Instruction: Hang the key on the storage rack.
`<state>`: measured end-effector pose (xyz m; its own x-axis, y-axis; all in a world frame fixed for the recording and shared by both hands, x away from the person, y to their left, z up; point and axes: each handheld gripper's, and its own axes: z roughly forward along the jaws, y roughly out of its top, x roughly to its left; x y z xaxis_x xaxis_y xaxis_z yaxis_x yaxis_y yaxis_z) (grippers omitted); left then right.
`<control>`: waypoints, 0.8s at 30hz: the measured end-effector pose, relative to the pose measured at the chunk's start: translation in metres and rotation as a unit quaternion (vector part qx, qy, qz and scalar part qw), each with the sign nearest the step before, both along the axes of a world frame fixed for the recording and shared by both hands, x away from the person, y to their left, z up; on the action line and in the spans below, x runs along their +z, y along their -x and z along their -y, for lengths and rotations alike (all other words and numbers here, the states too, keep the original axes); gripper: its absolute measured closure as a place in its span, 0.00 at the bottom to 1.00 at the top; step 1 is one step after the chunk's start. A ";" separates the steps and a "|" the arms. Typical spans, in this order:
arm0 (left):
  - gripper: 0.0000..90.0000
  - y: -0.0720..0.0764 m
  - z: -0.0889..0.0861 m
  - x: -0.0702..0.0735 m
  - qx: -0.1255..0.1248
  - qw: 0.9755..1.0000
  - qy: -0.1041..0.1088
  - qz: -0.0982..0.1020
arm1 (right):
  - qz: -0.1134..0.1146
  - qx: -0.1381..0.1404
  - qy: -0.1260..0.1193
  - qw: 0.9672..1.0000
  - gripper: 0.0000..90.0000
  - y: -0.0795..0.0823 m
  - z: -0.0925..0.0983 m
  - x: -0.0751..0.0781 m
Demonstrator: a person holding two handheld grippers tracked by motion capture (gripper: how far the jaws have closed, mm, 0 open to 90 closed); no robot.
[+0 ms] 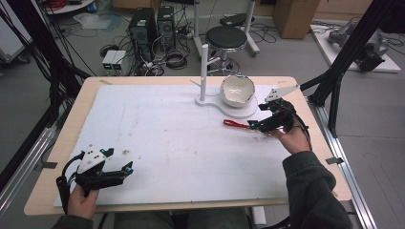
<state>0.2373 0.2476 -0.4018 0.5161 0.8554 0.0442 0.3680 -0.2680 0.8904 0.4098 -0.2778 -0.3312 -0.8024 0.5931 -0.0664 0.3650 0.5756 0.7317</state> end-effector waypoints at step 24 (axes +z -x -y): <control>0.22 -0.002 -0.003 0.000 0.003 1.000 0.003 -0.001 | -0.058 0.007 0.072 0.996 0.50 -0.043 -0.023 -0.046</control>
